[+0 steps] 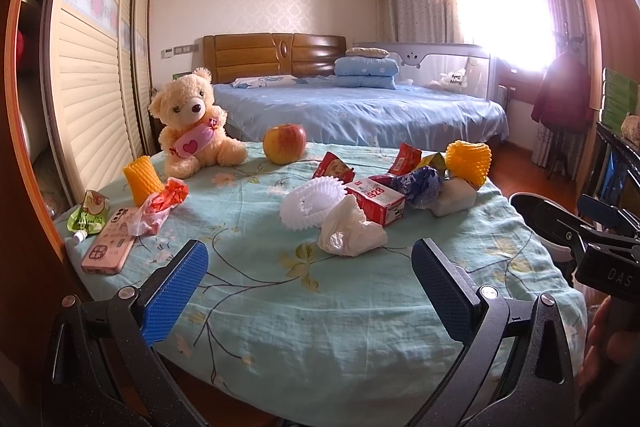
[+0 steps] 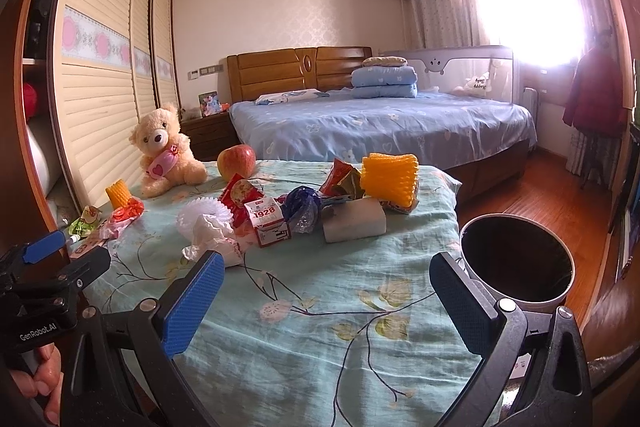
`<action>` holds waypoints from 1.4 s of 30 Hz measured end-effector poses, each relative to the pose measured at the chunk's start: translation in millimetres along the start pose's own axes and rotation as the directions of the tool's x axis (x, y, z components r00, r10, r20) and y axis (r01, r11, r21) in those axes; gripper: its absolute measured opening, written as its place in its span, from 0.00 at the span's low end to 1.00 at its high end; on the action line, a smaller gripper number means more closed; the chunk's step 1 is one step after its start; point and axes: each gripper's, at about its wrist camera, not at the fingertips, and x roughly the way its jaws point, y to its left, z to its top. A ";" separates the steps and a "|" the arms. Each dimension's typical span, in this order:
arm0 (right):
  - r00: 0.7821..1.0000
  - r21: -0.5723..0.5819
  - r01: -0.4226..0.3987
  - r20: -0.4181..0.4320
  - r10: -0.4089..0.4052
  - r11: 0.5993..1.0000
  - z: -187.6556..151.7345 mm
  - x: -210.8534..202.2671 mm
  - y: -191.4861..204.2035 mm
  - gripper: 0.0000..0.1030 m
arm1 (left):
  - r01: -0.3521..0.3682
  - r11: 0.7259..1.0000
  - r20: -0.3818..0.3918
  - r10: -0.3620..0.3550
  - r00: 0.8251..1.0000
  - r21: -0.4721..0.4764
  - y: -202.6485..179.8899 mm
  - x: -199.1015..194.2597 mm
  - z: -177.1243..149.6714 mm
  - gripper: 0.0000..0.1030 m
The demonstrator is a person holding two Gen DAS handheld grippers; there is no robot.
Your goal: Collect trash
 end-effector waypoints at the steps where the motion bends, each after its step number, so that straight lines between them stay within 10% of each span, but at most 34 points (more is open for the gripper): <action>1: 1.000 0.000 -0.001 0.000 0.001 1.000 -0.2 0.0 0.1 1.00 | 0.001 1.000 0.000 -0.001 1.000 0.000 0.0 0.0 -0.3 1.00; 20: 0.991 0.050 -0.025 -0.127 0.031 0.998 -1.7 34.7 -14.5 1.00 | 0.048 0.998 -0.125 -0.053 0.991 -0.039 4.7 35.6 -6.3 1.00; 42: 0.898 0.021 -0.044 -0.438 0.049 0.999 14.8 171.8 -52.3 1.00 | 0.085 0.994 -0.340 -0.102 0.935 -0.065 -13.2 149.5 1.4 1.00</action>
